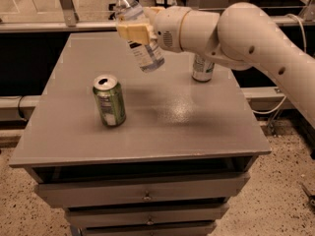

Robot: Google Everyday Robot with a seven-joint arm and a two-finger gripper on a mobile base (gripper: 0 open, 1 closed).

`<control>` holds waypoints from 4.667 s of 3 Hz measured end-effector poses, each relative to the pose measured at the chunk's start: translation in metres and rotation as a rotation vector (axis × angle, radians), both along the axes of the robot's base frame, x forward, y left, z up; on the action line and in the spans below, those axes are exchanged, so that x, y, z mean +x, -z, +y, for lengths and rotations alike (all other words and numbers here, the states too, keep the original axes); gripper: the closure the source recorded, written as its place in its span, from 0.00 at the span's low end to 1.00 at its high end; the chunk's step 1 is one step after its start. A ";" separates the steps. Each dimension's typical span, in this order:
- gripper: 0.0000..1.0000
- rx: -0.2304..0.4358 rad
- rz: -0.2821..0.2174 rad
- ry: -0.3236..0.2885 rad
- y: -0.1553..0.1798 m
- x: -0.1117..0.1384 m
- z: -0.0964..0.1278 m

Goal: Place blue plastic bottle upright

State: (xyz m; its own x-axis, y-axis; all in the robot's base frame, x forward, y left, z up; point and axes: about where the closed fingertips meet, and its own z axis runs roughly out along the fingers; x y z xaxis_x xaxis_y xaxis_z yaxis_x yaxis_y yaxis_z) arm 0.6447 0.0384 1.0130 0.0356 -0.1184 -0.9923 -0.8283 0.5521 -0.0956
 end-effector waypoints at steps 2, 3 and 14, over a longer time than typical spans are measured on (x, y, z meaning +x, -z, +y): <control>1.00 0.140 -0.018 -0.065 0.012 -0.033 -0.007; 1.00 0.197 -0.027 -0.114 0.016 -0.041 -0.015; 0.59 0.388 -0.151 -0.289 0.081 -0.145 -0.160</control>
Offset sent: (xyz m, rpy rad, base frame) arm -0.0474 -0.0213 -0.0164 0.2229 -0.0354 0.1070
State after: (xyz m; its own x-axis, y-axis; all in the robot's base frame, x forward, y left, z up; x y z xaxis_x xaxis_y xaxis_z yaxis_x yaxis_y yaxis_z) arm 0.4995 -0.1212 0.9316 0.1585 0.2940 -0.9426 -0.9454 0.3205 -0.0590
